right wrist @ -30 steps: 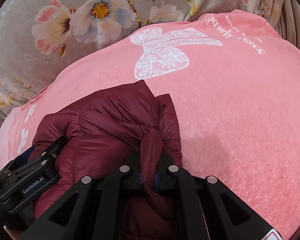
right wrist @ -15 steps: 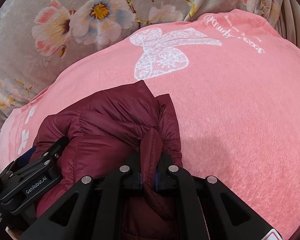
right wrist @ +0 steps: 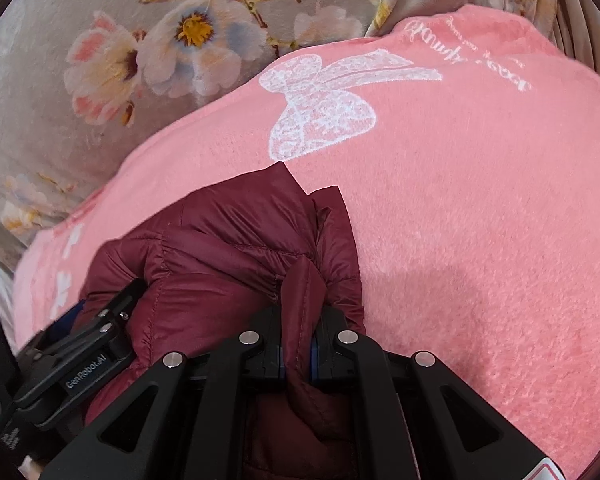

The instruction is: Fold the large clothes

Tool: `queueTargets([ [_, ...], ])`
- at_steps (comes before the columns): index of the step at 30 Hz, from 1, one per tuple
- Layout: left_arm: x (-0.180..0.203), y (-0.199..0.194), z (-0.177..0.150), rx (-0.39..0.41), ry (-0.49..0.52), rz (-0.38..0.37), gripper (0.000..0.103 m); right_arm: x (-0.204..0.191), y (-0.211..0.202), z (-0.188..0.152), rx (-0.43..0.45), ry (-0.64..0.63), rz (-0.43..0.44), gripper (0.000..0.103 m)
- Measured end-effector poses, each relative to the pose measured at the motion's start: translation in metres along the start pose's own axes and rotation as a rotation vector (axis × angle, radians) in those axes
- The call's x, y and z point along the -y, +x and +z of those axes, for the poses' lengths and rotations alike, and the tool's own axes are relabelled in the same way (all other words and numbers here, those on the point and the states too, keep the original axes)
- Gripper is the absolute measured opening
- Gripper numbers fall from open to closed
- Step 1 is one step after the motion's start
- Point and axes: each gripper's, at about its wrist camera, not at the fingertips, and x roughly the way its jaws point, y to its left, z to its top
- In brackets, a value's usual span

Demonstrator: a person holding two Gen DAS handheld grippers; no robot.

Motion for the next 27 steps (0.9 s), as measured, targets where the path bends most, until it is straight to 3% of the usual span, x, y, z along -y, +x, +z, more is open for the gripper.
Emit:
queueTargets([
  [3,0.000,0.000,0.000,-0.007,-0.002,-0.009,0.098,0.012,-0.010,-0.001,0.018,0.068,0.050,0.005],
  [4,-0.001,-0.002,0.001,-0.015,0.003,-0.019,0.098,0.015,-0.021,-0.001,0.024,0.088,0.030,0.010],
  [5,-0.003,-0.005,0.000,-0.022,0.005,-0.028,0.098,0.015,-0.037,-0.004,0.042,0.090,0.002,0.023],
  [8,-0.020,-0.028,-0.005,-0.048,-0.009,-0.070,0.098,0.011,-0.082,-0.015,0.081,0.014,-0.035,0.024],
  [10,-0.035,-0.045,-0.012,-0.072,-0.052,-0.104,0.098,0.007,-0.104,-0.029,0.066,-0.064,-0.079,0.024],
  [13,-0.050,-0.072,-0.029,-0.110,-0.102,-0.143,0.098,0.002,-0.114,-0.049,0.006,-0.135,-0.078,0.024],
  [19,-0.042,-0.100,-0.073,-0.162,-0.078,-0.164,0.098,0.019,-0.102,-0.078,-0.067,-0.065,-0.044,0.037],
  [22,-0.048,-0.117,-0.098,-0.174,-0.087,-0.195,0.098,0.024,-0.106,-0.082,-0.069,-0.019,-0.001,0.037],
  [24,-0.052,-0.126,-0.109,-0.164,-0.073,-0.176,0.098,0.023,-0.116,-0.085,-0.036,-0.015,0.008,0.024],
  [25,-0.054,-0.127,-0.113,-0.159,-0.064,-0.154,0.098,0.023,-0.122,-0.086,-0.019,-0.009,0.009,0.012],
  [27,-0.060,-0.121,-0.120,-0.170,-0.064,-0.102,0.098,0.023,-0.144,-0.089,0.032,0.023,0.048,0.010],
])
